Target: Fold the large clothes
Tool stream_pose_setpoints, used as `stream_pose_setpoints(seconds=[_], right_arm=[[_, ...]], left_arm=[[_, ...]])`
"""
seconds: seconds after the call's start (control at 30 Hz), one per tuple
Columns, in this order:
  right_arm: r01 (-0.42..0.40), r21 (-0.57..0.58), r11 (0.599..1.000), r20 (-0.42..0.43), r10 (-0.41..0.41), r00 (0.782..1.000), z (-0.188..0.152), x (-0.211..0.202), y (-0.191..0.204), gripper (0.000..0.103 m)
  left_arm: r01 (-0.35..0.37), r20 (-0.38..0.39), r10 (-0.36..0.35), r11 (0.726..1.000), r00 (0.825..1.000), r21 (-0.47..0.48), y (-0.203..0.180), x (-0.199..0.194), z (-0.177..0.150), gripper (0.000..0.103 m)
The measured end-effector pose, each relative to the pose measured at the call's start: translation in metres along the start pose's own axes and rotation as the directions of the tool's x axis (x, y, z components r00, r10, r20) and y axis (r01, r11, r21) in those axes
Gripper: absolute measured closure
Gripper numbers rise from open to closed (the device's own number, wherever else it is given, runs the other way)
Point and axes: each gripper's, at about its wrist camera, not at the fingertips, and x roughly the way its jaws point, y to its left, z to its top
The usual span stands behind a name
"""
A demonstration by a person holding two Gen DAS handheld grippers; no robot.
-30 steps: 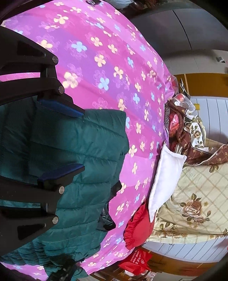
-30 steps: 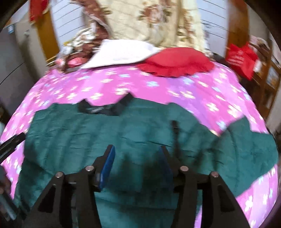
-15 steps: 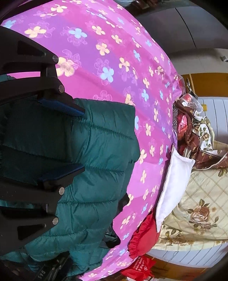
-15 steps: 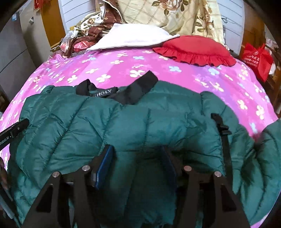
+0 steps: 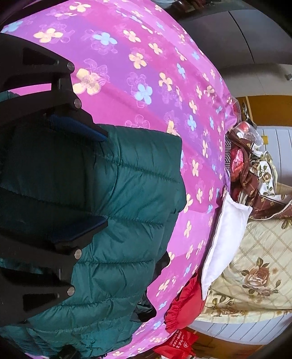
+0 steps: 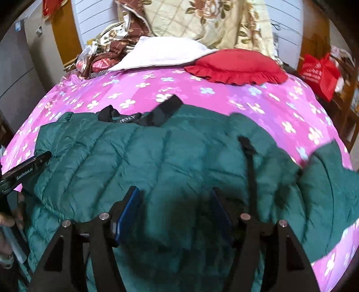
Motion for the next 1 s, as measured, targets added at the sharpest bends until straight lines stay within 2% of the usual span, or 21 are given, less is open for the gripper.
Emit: stream_pose_setpoints(seconds=[0.13,0.23,0.37,0.53,0.7,0.8,1.0], right_arm=[[-0.009,0.021,1.0,-0.027,0.01,1.0,-0.011,0.016,-0.014,0.035],[0.029,-0.023,0.999,-0.022,-0.03,0.999,-0.013,0.018,-0.006,0.034],[0.034,-0.007,0.999,-0.025,-0.034,0.999,-0.01,0.001,-0.004,0.034],[0.029,0.001,1.0,0.001,-0.029,1.0,-0.015,-0.017,-0.008,0.034],[0.037,0.009,0.999,-0.048,-0.036,0.998,-0.024,0.003,-0.013,0.034],[0.068,-0.024,0.997,-0.044,-0.069,0.997,-0.026,0.007,-0.007,0.034],[0.055,0.023,0.998,-0.011,-0.055,0.998,-0.029,-0.025,-0.007,0.033]], left_arm=[[-0.007,-0.001,0.007,1.0,1.0,-0.008,0.001,0.001,-0.001,0.046],[-0.012,-0.001,0.012,1.0,1.0,-0.009,0.0,-0.001,0.0,0.046],[-0.016,-0.024,0.016,1.0,1.0,0.001,0.001,-0.012,0.001,0.046],[-0.005,0.008,0.005,1.0,1.0,0.005,0.001,-0.037,-0.004,0.046],[0.008,0.02,-0.008,1.0,1.0,0.014,-0.002,-0.054,-0.01,0.046],[0.015,0.021,-0.015,1.0,1.0,0.019,-0.004,-0.063,-0.013,0.047],[0.025,0.034,-0.027,0.999,0.999,0.041,-0.017,-0.088,-0.02,0.047]])
